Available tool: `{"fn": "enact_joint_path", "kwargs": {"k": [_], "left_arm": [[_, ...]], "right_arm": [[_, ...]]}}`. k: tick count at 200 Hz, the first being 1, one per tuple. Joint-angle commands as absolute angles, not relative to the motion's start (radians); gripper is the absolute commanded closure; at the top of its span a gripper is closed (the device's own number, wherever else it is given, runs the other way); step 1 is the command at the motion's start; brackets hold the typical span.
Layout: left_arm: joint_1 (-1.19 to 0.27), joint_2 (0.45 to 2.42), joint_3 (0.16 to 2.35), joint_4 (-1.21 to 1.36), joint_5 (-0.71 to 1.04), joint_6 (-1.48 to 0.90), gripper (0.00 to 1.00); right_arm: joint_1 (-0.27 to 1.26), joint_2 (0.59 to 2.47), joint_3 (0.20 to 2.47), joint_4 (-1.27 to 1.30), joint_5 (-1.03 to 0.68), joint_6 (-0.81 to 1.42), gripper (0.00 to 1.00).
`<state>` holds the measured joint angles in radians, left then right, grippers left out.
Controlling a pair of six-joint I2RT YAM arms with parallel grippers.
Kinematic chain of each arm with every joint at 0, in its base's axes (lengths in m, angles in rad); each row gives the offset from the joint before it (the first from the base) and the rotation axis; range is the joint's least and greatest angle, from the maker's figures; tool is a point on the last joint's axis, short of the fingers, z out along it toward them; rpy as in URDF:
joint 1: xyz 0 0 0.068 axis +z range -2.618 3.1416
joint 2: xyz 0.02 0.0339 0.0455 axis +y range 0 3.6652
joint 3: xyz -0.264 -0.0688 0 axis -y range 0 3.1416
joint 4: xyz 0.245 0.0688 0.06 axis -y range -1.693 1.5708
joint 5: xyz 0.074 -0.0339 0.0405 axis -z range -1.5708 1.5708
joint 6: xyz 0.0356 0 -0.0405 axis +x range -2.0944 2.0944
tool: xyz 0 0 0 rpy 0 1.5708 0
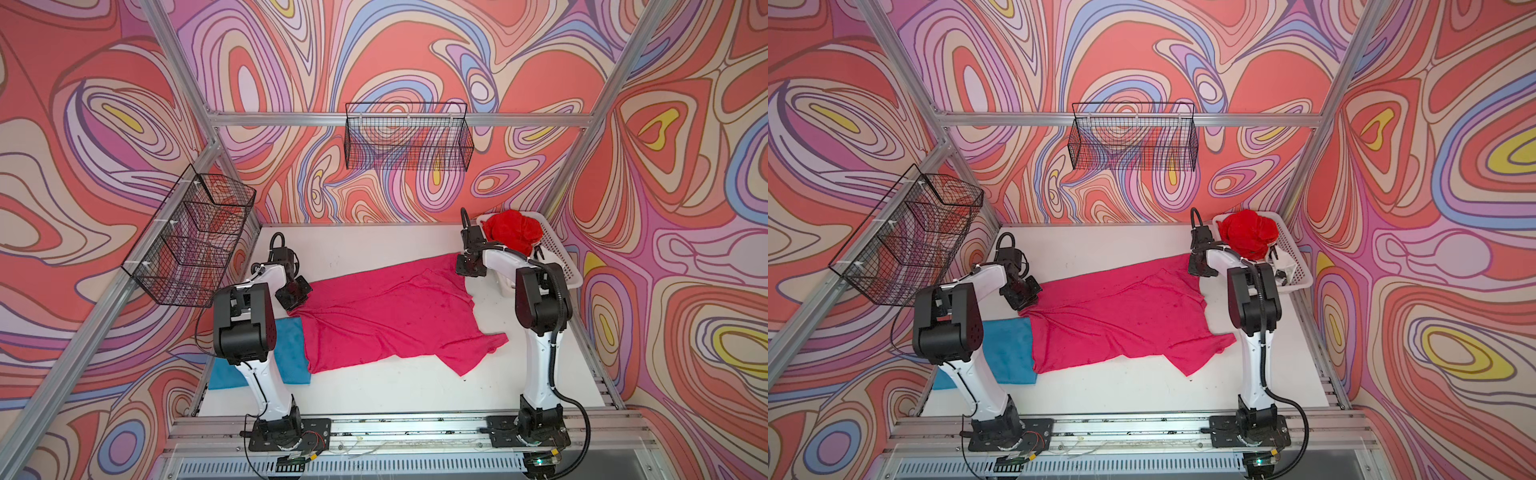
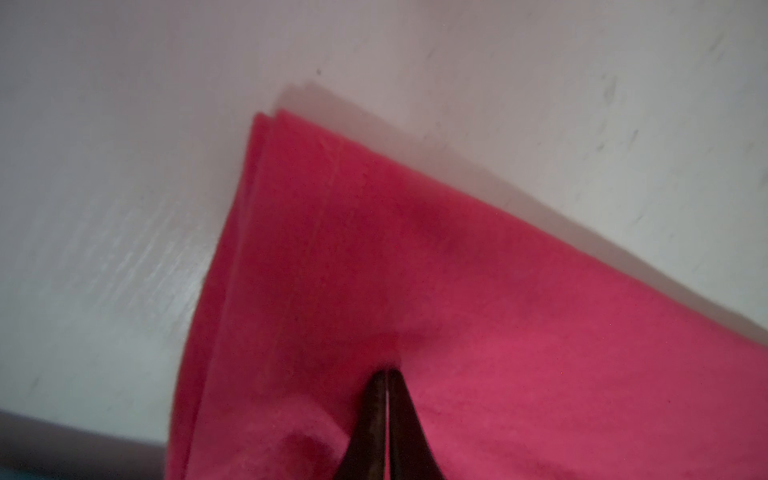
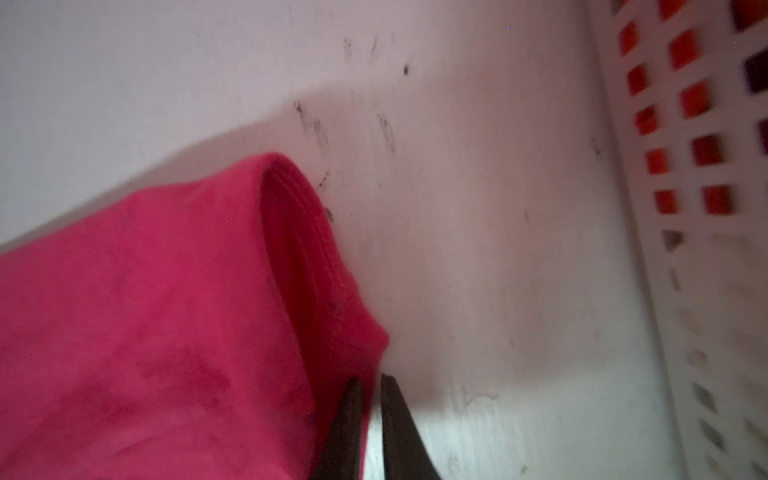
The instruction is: Fold and stack the t-shirts
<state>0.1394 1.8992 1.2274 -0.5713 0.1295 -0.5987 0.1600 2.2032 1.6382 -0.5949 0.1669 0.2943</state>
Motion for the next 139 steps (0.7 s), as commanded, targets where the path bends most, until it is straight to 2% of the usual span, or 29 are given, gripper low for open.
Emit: {"fn": "enact_joint_path", "kwargs": {"k": [1, 72, 111, 139], "left_arm": [[0.159, 1.919, 1.175, -0.661, 0.078, -0.585, 0.91], [0.163, 1.919, 1.169, -0.656, 0.088, -0.580, 0.91], [0.162, 1.921, 1.169, -0.650, 0.106, -0.587, 0.92], [0.161, 1.927, 1.171, -0.649, 0.109, -0.582, 0.92]], "right_arm": [[0.152, 2.269, 1.621, -0.728, 0.289, 0.271, 0.89], [0.147, 2.313, 1.688, -0.747, 0.385, 0.250, 0.87], [0.148, 2.147, 1.617, -0.679, 0.239, 0.279, 0.79], [0.150, 2.063, 1.542, -0.664, 0.130, 0.302, 0.79]]}}
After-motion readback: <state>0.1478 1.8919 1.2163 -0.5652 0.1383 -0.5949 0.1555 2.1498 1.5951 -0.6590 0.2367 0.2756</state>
